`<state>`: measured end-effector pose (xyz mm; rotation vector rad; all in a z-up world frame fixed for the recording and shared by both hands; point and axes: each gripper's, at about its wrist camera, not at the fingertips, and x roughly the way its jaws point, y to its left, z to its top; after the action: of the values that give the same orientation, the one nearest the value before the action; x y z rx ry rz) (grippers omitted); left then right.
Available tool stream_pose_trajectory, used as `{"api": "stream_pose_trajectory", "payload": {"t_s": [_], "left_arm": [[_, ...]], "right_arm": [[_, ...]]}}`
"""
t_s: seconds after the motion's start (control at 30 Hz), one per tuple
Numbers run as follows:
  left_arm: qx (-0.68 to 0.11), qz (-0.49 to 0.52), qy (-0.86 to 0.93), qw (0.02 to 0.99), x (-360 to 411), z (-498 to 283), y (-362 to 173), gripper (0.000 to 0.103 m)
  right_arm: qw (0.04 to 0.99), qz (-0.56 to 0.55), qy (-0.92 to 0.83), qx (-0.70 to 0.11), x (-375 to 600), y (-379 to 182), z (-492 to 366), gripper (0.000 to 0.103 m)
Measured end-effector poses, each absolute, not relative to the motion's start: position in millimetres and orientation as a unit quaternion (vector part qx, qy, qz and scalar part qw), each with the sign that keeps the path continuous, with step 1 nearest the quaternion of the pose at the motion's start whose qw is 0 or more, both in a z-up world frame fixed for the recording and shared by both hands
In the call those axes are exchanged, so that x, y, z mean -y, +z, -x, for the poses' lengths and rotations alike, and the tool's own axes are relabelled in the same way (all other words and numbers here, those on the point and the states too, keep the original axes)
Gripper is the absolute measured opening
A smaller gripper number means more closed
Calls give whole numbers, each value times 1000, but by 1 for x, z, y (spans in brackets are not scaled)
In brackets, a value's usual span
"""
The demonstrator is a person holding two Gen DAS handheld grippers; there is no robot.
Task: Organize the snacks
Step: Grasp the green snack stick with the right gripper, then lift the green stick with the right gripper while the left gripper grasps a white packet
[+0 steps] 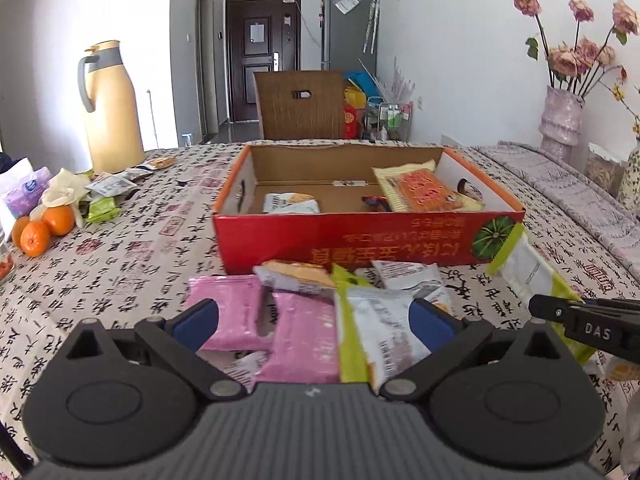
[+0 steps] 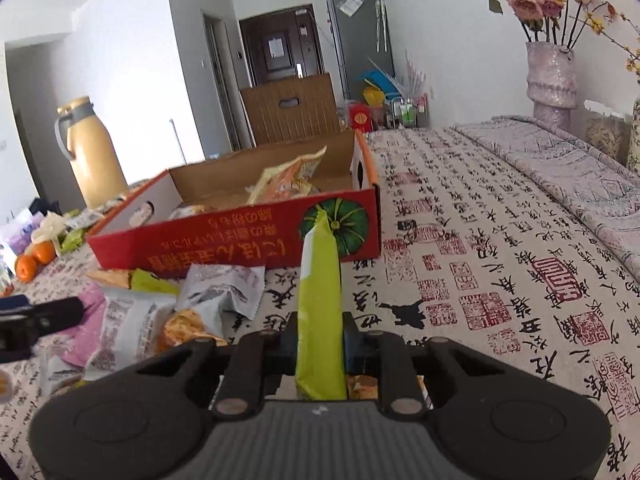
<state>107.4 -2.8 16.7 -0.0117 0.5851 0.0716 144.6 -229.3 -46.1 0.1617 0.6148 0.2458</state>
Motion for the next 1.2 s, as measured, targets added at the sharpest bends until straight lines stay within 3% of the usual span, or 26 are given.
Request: {"api": "stream_pose_trajectory", "payload": {"t_s": [0.2,0.3,0.5,0.57,0.6,0.97,1.2], "left_arm": [[-317,-10,43,947,28,-126,9,102],[-323,-17,36,945,39,-128,4,93],[-334,-24,33,942,48,-133,-1,69],[-339,-24,30,940,50,-134,-2,52],[-342,-23,27,939,50,-135,-2,49],[-340,-22,27,940,50,-132,-2,39],[-329,-20,24,944,47,-127,4,38]], "right_arm": [[946,-94,127,-284,240,-42,-135,18],[945,-100,129,-283,245,-44,-133,18],[942,-112,133,-287,254,-50,-135,18],[941,-116,135,-288,256,-52,-135,18],[940,-117,136,-289,257,-53,-136,18],[939,-124,140,-289,260,-57,-133,18],[940,-123,139,-287,259,-55,-131,18]]}}
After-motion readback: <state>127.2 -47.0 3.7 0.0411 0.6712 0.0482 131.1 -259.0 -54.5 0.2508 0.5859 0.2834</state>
